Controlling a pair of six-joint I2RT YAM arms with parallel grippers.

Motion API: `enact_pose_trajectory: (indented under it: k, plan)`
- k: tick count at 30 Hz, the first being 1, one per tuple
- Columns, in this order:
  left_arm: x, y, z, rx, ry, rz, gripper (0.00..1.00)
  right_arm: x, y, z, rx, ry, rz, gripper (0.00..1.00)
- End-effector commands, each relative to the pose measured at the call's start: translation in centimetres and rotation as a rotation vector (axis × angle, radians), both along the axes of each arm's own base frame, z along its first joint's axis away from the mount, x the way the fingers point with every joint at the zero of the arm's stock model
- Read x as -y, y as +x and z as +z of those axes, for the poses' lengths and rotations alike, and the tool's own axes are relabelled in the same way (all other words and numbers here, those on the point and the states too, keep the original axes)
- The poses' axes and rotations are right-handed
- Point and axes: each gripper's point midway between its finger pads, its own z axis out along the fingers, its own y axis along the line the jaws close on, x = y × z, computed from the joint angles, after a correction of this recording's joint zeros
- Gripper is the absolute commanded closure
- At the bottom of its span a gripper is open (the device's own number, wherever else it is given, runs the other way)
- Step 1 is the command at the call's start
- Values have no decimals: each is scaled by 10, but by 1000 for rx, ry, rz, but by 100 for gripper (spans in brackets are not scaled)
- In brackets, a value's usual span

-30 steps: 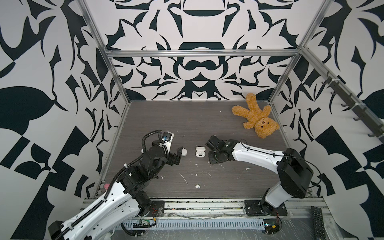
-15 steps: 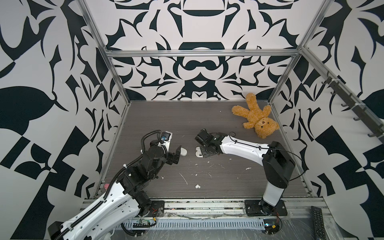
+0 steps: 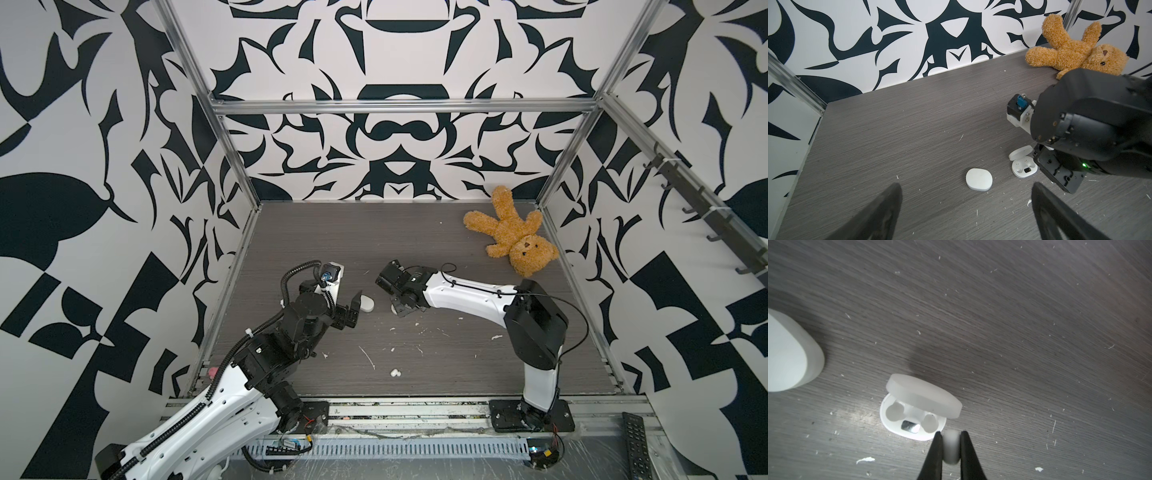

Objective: Insert the wireless bluetooth earbuds into the charging case
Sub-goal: 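Carry the earbud with the right gripper over the open white case, then lower the earbud into the open case's slot with the right gripper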

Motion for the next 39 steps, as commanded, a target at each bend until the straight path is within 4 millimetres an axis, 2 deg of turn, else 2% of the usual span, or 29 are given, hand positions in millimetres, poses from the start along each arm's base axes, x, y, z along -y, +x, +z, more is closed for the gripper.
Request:
enact_pose_trajectory:
  k: [1, 18, 39]
  plan:
    - [-4, 0, -1, 4, 3, 14, 1, -3, 6, 16, 43, -9, 5, 100]
    - [-4, 0, -2, 3, 3, 12, 1, -12, 8, 8, 56, -37, 23, 100]
    - [-4, -1, -2, 3, 2, 9, 1, -14, 8, -2, 76, -94, 39, 100]
